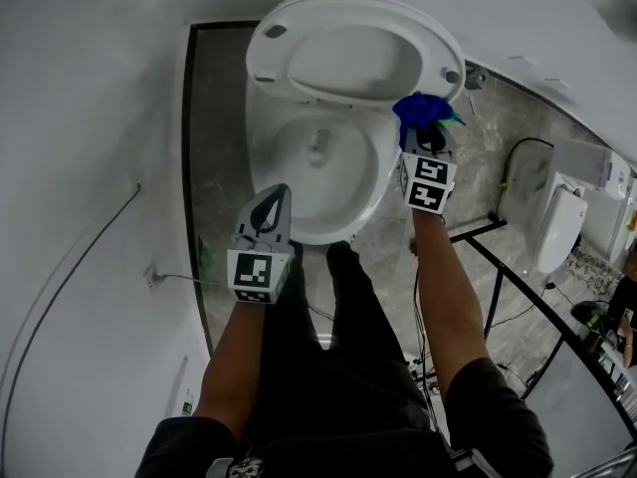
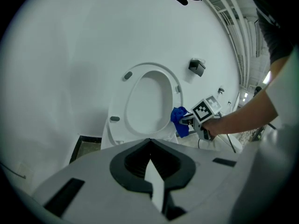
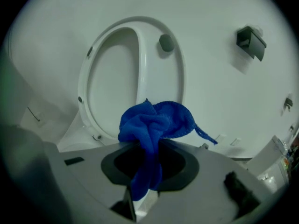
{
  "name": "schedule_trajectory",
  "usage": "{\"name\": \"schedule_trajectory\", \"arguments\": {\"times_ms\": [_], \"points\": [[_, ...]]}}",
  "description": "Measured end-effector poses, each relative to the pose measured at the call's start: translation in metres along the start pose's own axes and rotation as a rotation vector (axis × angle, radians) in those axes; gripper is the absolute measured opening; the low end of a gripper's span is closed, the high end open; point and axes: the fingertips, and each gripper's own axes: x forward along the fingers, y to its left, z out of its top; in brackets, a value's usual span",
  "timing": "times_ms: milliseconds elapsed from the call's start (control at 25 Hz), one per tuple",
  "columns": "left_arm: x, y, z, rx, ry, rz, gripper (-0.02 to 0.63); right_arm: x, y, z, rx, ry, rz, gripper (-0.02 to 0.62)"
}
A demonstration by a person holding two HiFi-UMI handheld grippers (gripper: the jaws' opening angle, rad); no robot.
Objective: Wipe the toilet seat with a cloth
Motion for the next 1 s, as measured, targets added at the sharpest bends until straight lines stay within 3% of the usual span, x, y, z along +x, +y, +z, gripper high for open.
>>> {"name": "schedule_trajectory", "arguments": {"times_ms": [280, 600, 1000], "points": [[0.000, 0.005, -0.027, -0.011, 0.039, -0.017, 0.009, 0.021, 0.010, -0.030, 0.015, 0.031, 0.012, 0.091], [-0.005, 0.031, -0.031, -0.005, 0.057, 0.013, 0.009, 0.051, 0.039, -0.059, 0.032, 0.133, 0.061, 0.091], [-0.021, 0.056, -0.040, -0.031, 0.064, 0.036, 0.009, 0.087, 0.112, -0.063, -0.045, 0.209, 0.160, 0.091]]}}
